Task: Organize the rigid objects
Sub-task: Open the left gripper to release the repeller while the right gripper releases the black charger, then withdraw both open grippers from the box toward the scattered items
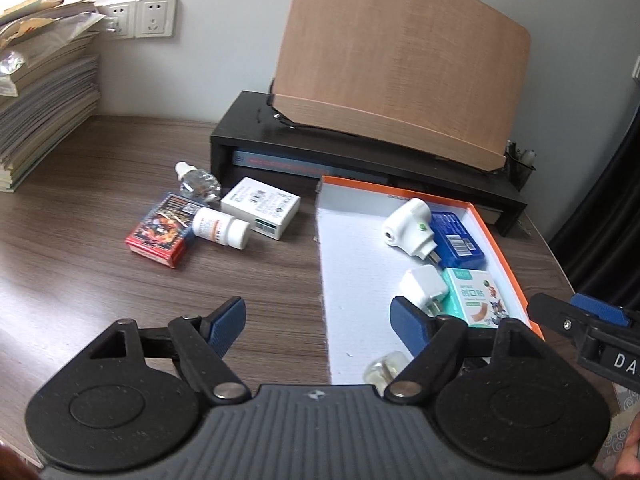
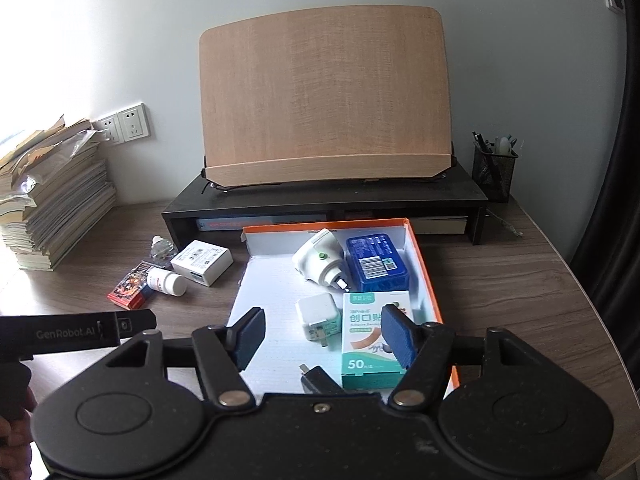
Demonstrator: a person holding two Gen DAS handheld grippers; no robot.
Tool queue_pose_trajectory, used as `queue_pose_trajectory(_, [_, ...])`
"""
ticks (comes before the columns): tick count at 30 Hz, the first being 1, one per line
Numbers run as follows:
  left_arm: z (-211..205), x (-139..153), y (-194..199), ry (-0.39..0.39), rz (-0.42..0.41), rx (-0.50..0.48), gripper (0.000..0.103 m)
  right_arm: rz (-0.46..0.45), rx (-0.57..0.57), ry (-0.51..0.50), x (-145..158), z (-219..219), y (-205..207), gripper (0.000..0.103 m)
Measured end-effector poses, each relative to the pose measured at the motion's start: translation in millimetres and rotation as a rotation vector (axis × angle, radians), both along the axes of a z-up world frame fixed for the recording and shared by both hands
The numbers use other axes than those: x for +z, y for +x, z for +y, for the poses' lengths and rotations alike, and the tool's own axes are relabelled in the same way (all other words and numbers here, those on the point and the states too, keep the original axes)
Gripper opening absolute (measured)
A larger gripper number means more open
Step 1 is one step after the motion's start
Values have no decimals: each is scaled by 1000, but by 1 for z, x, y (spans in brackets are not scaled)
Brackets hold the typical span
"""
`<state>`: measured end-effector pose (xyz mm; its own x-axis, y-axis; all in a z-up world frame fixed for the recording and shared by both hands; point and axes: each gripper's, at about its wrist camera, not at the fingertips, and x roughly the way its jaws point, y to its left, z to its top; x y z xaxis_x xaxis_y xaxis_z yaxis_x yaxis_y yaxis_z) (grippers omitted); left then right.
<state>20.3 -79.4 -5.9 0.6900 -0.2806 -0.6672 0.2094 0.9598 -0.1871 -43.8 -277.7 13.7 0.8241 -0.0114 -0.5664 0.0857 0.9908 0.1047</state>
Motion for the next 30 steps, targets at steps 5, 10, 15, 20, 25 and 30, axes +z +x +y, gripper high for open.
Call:
queue_pose_trajectory(5, [27,4,2,1,-5,59,82,7,47,0,-1,22,9,78])
queue_pose_trajectory(10, [53,7,4,2,-5,113,82,12,89,-2,-1,43,18,78])
queue_pose_trajectory(15, [75,8,9,5,-5,154,82,17,123,-1,-1,63,27,78])
queue_pose_trajectory(20, [90,7,14,11,-3,172,83,24,145,-5,-3,80,35,78])
queue_pose_trajectory(25, [102,4,24,20,4,172,83,32,151,-9,-4,93,42,78])
queue_pose_trajectory(30, [111,1,35,23,11,151,84,40,136,-20,-5,105,48,79])
